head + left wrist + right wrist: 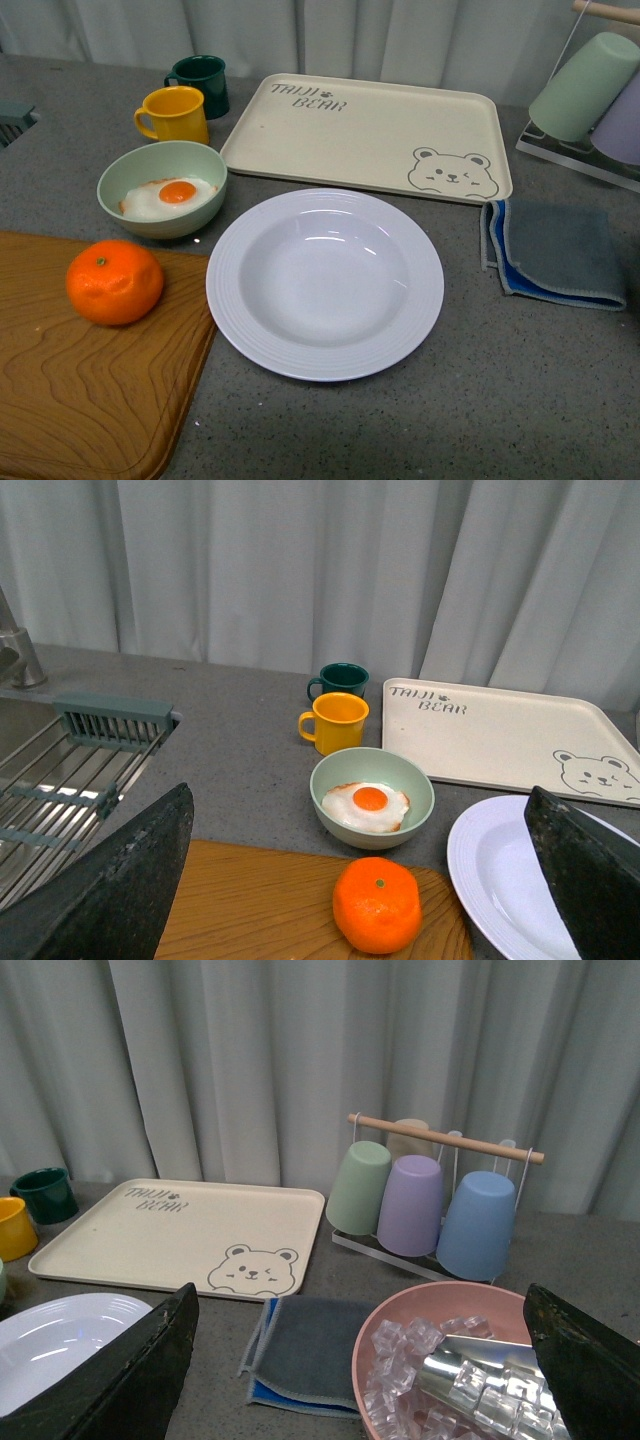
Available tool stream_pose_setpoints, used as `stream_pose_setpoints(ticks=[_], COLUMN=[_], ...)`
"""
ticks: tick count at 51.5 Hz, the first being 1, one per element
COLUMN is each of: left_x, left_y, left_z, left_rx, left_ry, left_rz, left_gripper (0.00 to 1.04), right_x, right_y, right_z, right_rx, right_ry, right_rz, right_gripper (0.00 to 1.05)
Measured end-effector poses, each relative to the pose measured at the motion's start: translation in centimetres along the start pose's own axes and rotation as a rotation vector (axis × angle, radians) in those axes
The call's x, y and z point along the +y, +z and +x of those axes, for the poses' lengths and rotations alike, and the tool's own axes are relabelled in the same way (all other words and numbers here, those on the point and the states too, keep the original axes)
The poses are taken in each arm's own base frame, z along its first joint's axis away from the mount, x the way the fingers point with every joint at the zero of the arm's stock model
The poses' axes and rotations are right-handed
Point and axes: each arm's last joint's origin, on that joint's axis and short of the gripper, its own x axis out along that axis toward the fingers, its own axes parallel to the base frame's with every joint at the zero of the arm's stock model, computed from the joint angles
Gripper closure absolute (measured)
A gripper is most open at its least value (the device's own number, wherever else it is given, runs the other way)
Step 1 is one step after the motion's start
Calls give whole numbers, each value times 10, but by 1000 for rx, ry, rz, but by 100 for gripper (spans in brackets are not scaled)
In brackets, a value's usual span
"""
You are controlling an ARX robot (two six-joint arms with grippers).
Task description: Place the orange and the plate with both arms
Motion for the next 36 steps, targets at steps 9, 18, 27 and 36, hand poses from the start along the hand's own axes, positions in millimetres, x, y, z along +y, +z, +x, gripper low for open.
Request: stream_pose_setpoints(ticks=[9,18,27,36], left_x=[0,1,-5,-10], left_y=[0,-9,0,-1], left_z=[0,9,33,58], left_rx=[0,211,296,415], left_ry=[0,142,103,43], left_rz=[0,-56,-97,-116], left_gripper=[7,7,7,7], right_x=[0,0,0,0], right_y=[0,0,0,0], right_z=[0,0,0,0], right_rx=[0,0,0,0], right_ry=[0,0,0,0], right_rz=[0,0,0,0], right_gripper=[9,9,9,9])
